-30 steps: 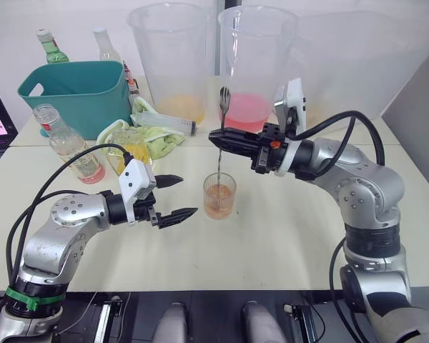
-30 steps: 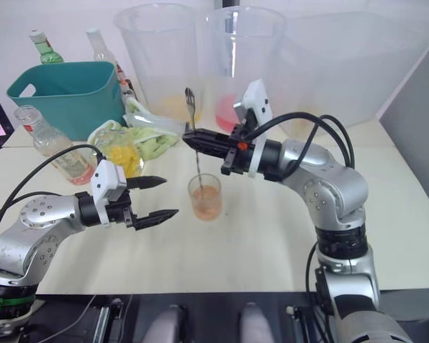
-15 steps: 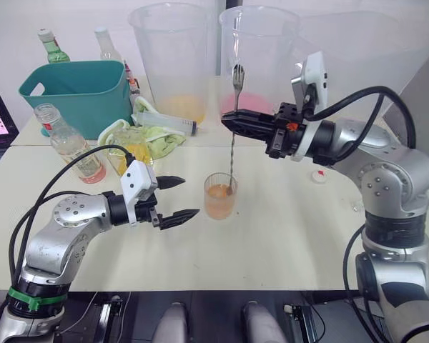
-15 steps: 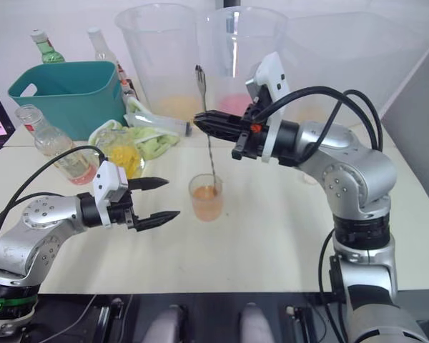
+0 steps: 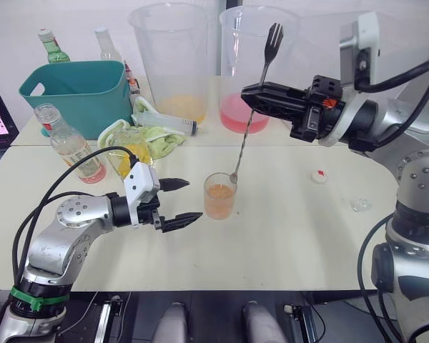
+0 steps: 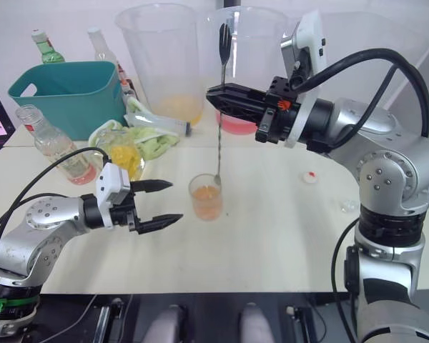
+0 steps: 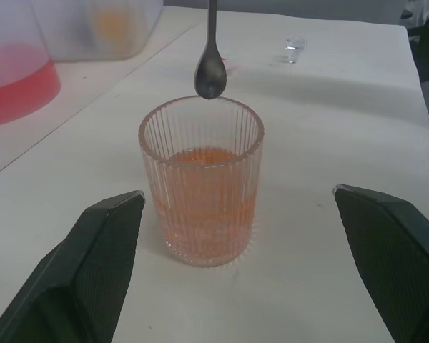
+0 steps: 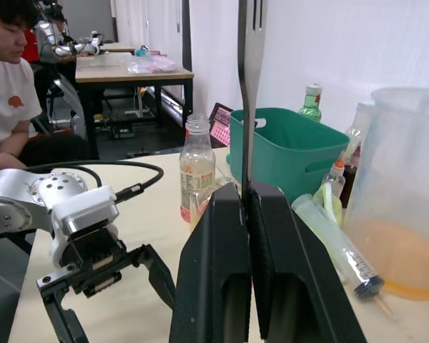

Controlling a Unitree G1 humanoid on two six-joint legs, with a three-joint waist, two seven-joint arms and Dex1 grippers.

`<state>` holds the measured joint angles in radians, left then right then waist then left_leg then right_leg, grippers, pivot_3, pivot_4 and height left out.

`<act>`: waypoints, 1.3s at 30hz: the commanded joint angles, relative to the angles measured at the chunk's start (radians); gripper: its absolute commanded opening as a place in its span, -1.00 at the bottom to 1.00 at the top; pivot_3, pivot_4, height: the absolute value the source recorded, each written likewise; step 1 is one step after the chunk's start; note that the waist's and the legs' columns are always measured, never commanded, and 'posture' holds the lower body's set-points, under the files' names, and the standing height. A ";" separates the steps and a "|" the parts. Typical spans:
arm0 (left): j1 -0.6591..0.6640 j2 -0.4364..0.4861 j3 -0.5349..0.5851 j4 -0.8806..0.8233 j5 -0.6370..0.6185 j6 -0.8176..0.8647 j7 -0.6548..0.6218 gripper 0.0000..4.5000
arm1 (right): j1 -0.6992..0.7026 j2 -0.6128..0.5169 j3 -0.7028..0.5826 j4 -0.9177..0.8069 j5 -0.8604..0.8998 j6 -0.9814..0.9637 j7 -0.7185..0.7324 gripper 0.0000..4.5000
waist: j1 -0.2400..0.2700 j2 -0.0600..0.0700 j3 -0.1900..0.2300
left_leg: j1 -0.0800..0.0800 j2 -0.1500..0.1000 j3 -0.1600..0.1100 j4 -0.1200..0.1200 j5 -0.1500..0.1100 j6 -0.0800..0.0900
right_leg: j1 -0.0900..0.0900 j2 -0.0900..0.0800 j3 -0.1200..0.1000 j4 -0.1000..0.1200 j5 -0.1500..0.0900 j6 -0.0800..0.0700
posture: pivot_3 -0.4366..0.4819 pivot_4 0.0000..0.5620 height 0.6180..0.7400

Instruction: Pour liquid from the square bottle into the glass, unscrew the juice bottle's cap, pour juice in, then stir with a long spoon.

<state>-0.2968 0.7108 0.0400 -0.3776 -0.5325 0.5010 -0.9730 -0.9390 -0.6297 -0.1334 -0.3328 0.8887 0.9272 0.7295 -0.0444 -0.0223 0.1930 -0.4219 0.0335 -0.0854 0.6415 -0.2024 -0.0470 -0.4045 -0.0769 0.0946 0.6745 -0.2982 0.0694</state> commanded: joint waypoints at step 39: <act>0.068 0.098 0.153 -0.253 -0.139 0.125 0.171 0.99 | -0.311 -0.182 0.304 0.853 -0.296 0.603 0.006 -1.00 | 0.001 0.002 0.001 | -0.002 0.000 0.002 -0.001 0.000 0.000 | -0.001 0.000 0.001 -0.007 0.000 0.000 | -0.05 -0.47 0.88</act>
<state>-0.2315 0.8094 0.1634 -0.5938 -0.6710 0.6460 -0.8147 -1.2395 -0.8203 0.2072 0.4839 0.6268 1.5612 0.7596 -0.0436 -0.0203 0.1939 -0.4242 0.0337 -0.0833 0.6407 -0.2025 -0.0468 -0.4052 -0.0772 0.0957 0.6675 -0.2983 0.0693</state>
